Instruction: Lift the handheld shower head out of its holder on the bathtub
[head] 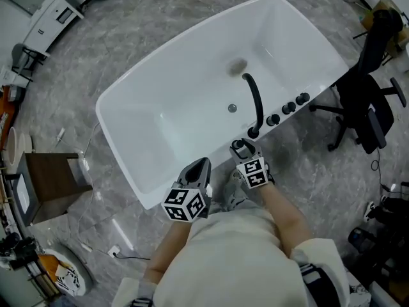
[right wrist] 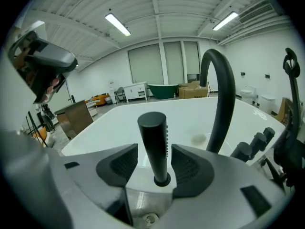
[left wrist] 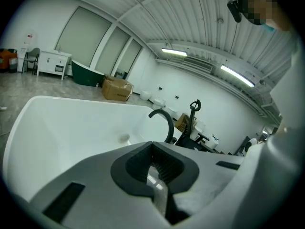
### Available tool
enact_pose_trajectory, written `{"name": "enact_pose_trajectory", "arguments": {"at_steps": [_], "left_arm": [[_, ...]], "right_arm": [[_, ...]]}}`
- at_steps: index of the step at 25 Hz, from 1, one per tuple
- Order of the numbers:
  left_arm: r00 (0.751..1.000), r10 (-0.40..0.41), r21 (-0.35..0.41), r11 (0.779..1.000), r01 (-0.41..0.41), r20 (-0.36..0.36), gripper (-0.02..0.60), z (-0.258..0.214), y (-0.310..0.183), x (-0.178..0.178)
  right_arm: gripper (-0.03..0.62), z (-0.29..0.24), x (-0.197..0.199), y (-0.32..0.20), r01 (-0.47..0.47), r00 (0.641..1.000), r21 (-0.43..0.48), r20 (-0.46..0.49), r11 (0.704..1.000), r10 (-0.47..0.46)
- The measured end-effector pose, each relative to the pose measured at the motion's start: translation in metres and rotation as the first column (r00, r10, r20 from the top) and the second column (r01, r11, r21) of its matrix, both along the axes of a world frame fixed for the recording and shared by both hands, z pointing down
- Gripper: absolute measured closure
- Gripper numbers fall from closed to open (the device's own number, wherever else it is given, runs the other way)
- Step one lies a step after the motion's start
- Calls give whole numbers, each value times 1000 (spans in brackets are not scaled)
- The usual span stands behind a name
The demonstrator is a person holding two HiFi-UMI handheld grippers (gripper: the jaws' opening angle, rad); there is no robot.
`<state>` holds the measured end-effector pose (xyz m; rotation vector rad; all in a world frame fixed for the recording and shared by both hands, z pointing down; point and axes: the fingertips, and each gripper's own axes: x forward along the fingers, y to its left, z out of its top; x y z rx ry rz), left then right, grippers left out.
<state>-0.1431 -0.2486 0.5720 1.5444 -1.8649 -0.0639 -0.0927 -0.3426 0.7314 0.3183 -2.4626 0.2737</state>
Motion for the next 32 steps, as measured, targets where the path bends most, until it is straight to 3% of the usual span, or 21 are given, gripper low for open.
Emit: {"name": "enact_pose_trajectory", "arguments": {"at_steps": [10,15,22,32], "left_arm": [[1000,6,-45,999,-6,-5,561,8,13,-2],[1000,-3,-60,998,3,-2,561,9,18,-5],[1000,15,-54,998,-16,-11,561,9,22,-3],[999,38,-14,999,-38,-13,561,1,36,-8]], "right_arm": [[374,36,-8,-8,-23,996,-16,-90,1000,22],[450,40,-11,-7,-15,993,-14,-118,1000,13],[453,39,-8,-4,-23,987,-8,-160,1000,21],[453,12,-3,-1,-97,988,35,-115,995,100]]}}
